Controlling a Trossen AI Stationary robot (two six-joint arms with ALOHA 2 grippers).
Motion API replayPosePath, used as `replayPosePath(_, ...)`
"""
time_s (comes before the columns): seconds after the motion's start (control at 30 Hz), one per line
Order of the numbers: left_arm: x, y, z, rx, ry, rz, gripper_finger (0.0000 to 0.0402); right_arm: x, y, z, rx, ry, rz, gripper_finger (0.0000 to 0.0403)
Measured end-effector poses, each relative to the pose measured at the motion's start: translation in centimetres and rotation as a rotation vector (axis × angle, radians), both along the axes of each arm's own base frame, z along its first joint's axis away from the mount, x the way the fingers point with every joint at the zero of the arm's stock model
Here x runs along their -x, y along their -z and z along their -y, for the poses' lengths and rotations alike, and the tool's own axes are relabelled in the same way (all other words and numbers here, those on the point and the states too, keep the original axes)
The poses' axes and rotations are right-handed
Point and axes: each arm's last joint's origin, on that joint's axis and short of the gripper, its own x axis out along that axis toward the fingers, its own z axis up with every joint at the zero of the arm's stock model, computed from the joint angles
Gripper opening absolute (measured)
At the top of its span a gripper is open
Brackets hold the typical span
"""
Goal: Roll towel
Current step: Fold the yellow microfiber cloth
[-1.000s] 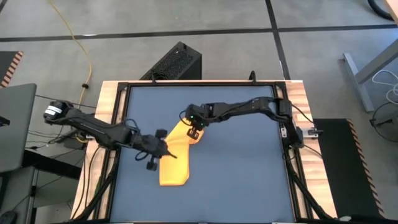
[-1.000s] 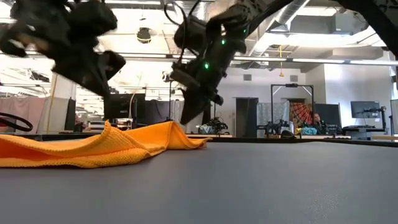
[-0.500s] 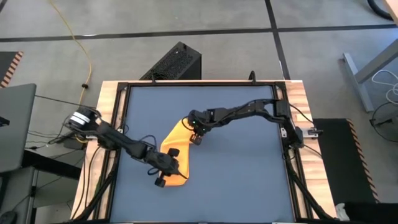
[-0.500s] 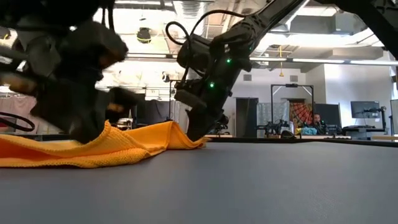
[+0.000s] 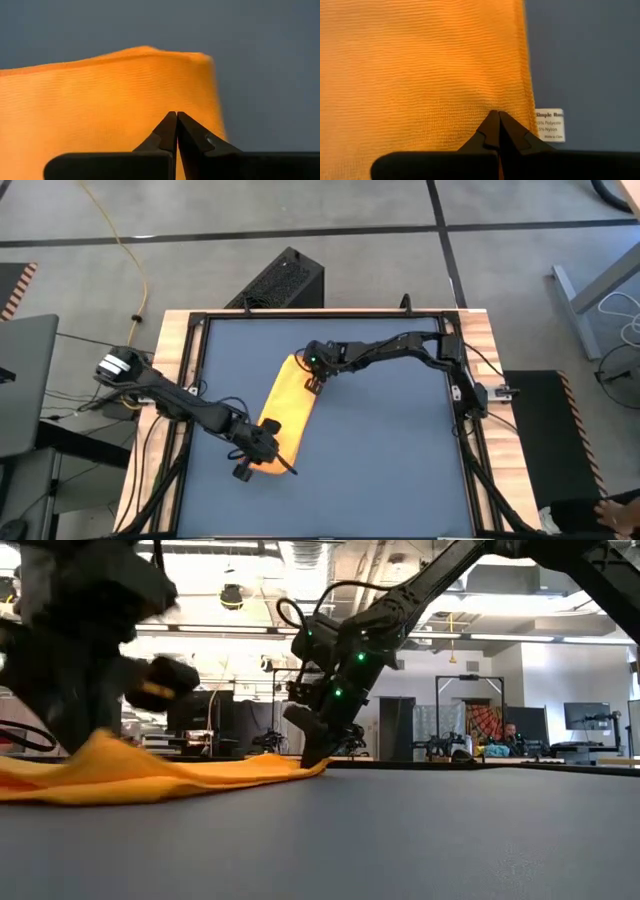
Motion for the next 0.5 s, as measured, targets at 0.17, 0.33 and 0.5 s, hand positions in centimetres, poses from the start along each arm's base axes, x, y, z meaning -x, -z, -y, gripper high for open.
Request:
replayPosePath(0.17,1.6,-2.8,-0.1,-0.036,-0.011,0.085,0.0000,0.2,-0.9,0.6,-0.050,-0.031,0.041,0.0017)
replayPosePath(0.33,3.4,-4.1,-0.7,-0.091,-0.089,0.155,0.0000,0.6,-3.1,0.1,-0.042,-0.062,0.069,0.0017)
replayPosePath(0.5,4.6,-2.2,-1.2,-0.067,-0.144,0.113,0.0000,1.1,-4.9,-0.5,-0.042,-0.074,0.074,0.0017)
